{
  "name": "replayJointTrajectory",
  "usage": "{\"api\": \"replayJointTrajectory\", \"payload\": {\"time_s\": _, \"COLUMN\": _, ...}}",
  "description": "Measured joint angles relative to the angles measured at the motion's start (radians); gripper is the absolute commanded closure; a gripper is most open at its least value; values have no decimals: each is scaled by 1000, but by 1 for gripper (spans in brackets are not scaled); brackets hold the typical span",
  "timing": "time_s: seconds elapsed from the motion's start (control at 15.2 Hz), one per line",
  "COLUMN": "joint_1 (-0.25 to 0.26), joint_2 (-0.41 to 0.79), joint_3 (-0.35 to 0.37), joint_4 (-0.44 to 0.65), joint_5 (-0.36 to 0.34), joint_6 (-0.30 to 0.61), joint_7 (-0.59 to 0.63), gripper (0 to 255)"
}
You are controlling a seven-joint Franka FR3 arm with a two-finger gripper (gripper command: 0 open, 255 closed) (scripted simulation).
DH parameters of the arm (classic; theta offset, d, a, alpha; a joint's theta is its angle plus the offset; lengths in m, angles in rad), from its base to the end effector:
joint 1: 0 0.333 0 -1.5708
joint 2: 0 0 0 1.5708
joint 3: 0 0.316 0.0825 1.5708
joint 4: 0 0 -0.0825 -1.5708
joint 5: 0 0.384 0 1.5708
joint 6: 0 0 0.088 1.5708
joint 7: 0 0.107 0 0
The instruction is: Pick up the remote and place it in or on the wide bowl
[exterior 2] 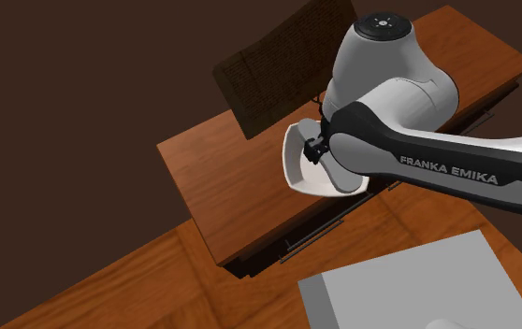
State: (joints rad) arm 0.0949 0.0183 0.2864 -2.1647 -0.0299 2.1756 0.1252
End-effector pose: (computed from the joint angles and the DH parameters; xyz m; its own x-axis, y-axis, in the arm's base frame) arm 0.4991 0.1985 0.3870 0.9629 0.2697 -0.0043 0.2698 -0.9627 0.0200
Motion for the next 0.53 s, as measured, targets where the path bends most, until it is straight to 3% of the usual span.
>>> {"api": "replayJointTrajectory", "payload": {"time_s": 0.07, "joint_1": 0, "joint_2": 1, "joint_3": 0, "joint_4": 1, "joint_5": -1, "joint_6": -1, "joint_7": 0, "gripper": 0}}
{"api": "replayJointTrajectory", "payload": {"time_s": 0.53, "joint_1": 0, "joint_2": -2, "joint_3": 0, "joint_4": 5, "joint_5": 2, "joint_6": -13, "joint_7": -2, "gripper": 0}}
